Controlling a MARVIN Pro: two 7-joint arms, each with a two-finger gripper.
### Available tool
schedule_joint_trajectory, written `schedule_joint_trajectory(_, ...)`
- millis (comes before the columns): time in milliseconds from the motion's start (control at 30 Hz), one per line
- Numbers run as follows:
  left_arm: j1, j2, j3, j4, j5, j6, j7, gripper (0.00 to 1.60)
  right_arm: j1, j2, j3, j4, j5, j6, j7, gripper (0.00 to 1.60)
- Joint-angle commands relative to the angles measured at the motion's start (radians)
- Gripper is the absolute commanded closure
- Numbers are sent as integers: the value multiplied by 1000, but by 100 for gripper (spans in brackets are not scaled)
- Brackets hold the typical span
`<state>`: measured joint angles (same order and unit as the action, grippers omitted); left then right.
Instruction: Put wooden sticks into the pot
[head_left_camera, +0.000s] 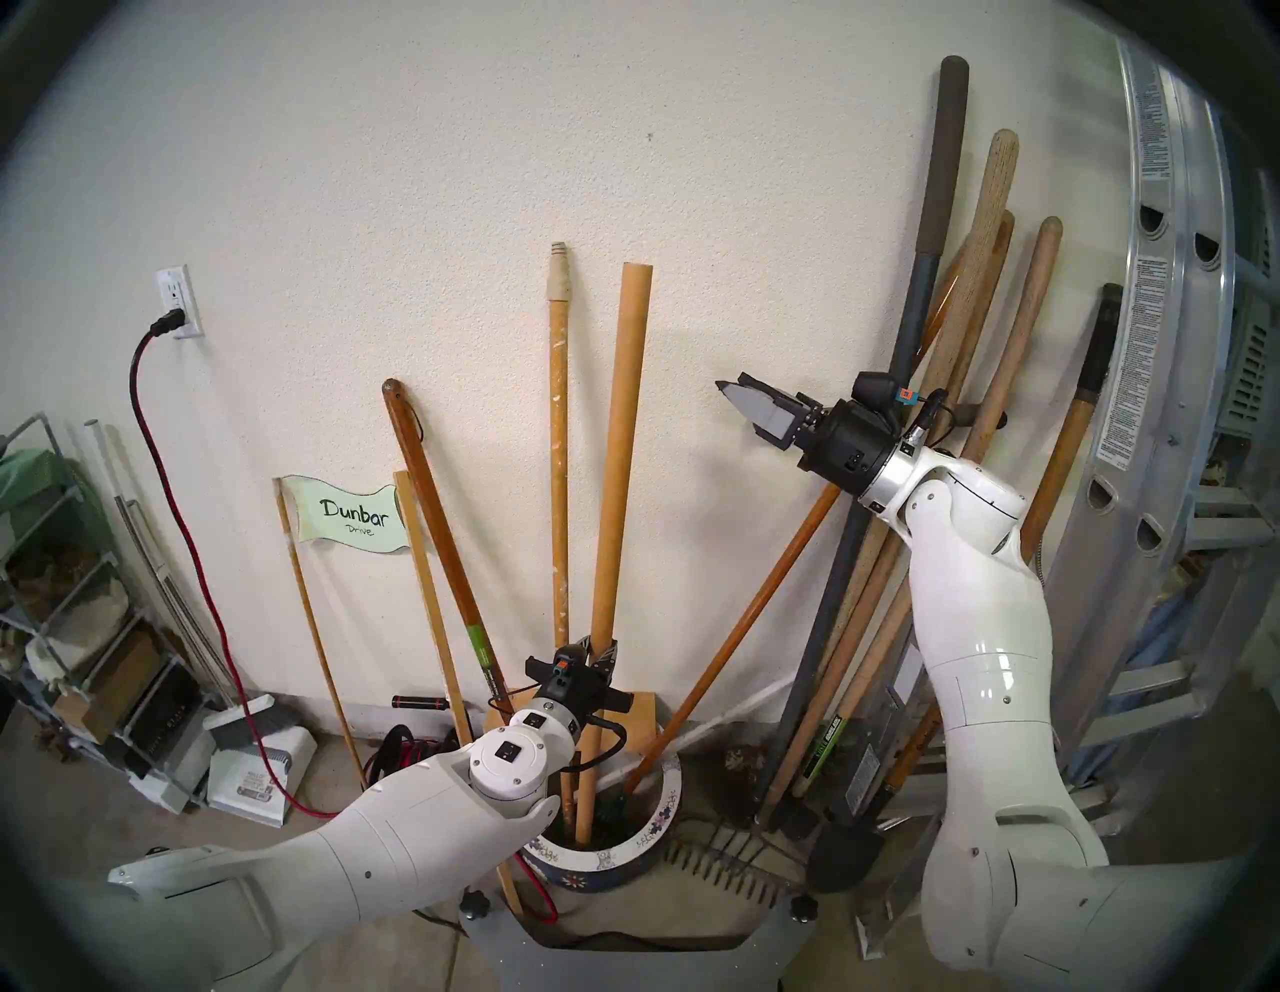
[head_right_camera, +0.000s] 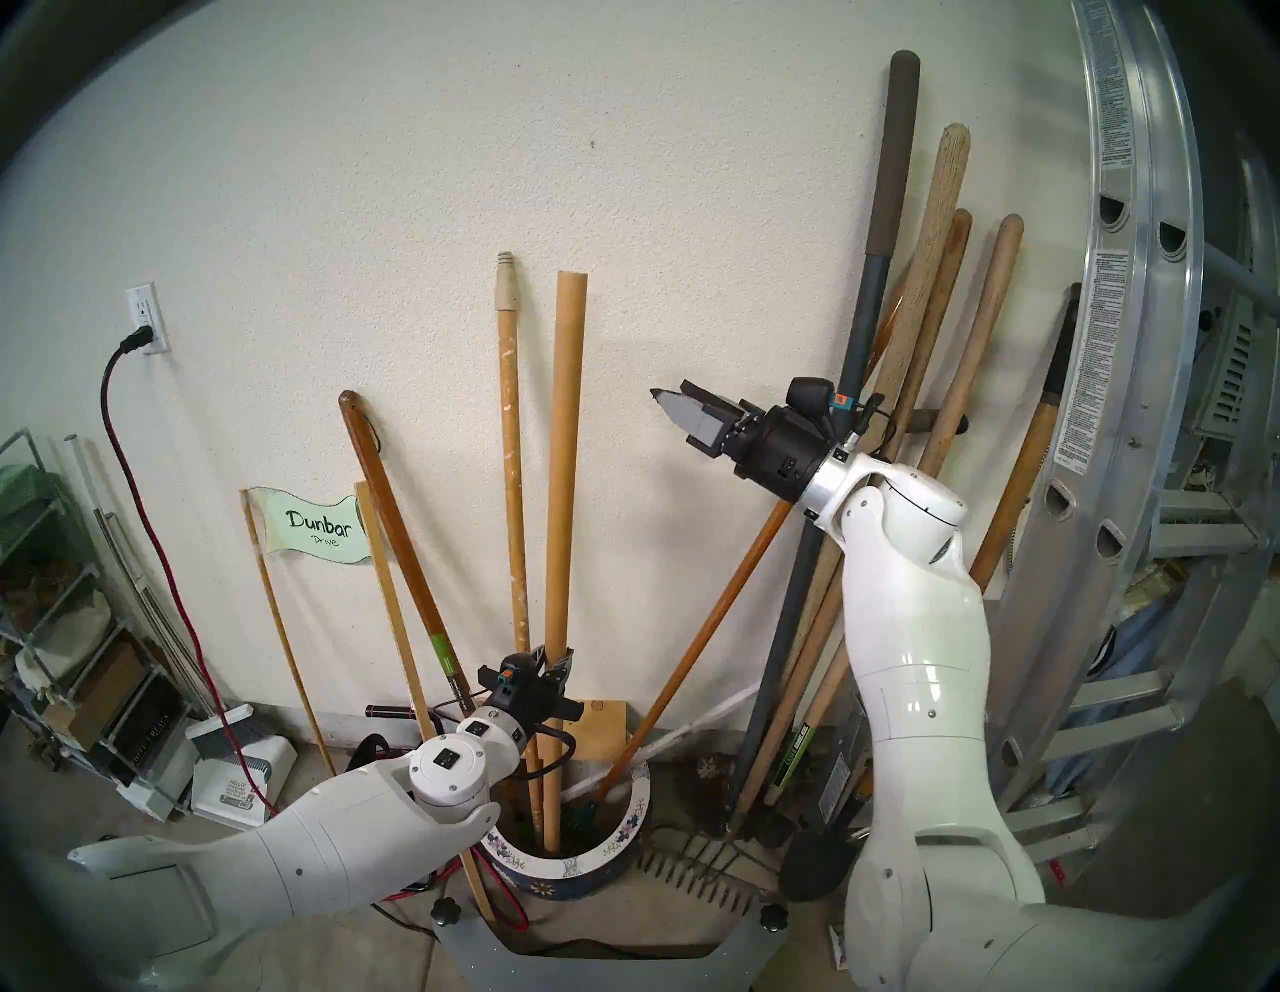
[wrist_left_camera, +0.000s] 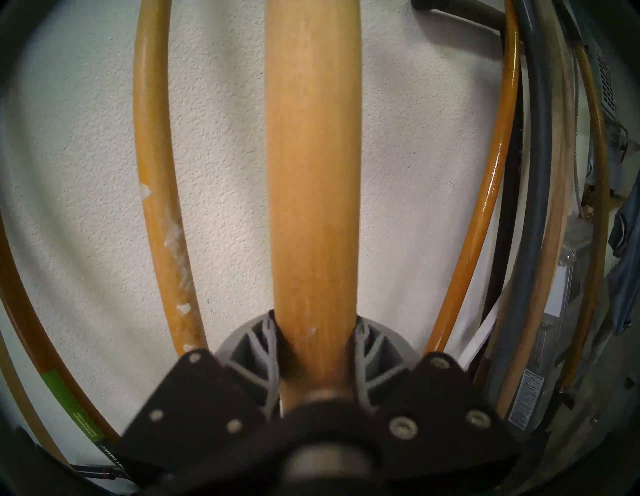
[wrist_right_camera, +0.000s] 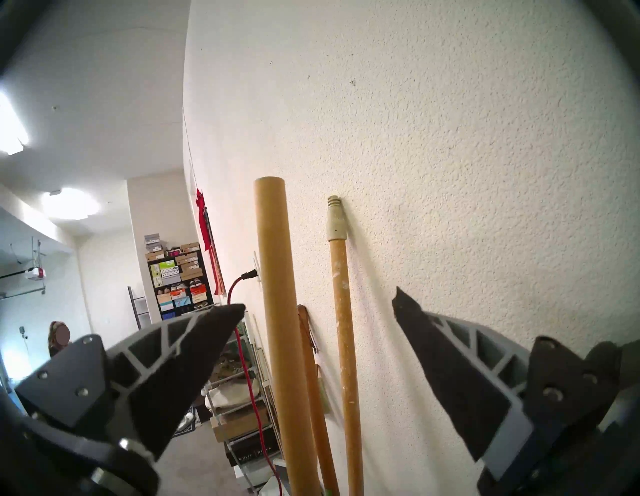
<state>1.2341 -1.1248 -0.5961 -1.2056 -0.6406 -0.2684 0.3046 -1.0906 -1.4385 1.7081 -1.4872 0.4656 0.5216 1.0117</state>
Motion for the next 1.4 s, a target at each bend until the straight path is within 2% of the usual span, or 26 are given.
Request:
schedule_joint_trajectory(0, -81, -80, -28, 40, -28, -4, -24, 160, 12, 5, 0, -1, -6, 5, -6, 0)
schedule_joint_trajectory(400, -141, -174, -12, 246, -57, 34, -92, 160, 13, 5, 10, -11, -16, 14, -19, 0)
schedule_joint_trajectory(733, -198, -259, 4, 406, -60, 100, -119, 160, 13, 5, 16, -14, -17, 21, -25, 0)
schedule_joint_trajectory(1067, -259, -365, -20, 623, -93, 68, -163, 160, 9, 15, 29, -20, -18, 26, -24, 0)
schedule_joint_trajectory(1167, -267, -374, -21, 654, -96, 81, -168, 160, 6, 16, 32, -23, -20, 28, -26, 0)
schedule_joint_trajectory(1367, -296, -417, -30, 768, -105, 54, -203, 160, 3, 16, 35, -26, -21, 31, -29, 0)
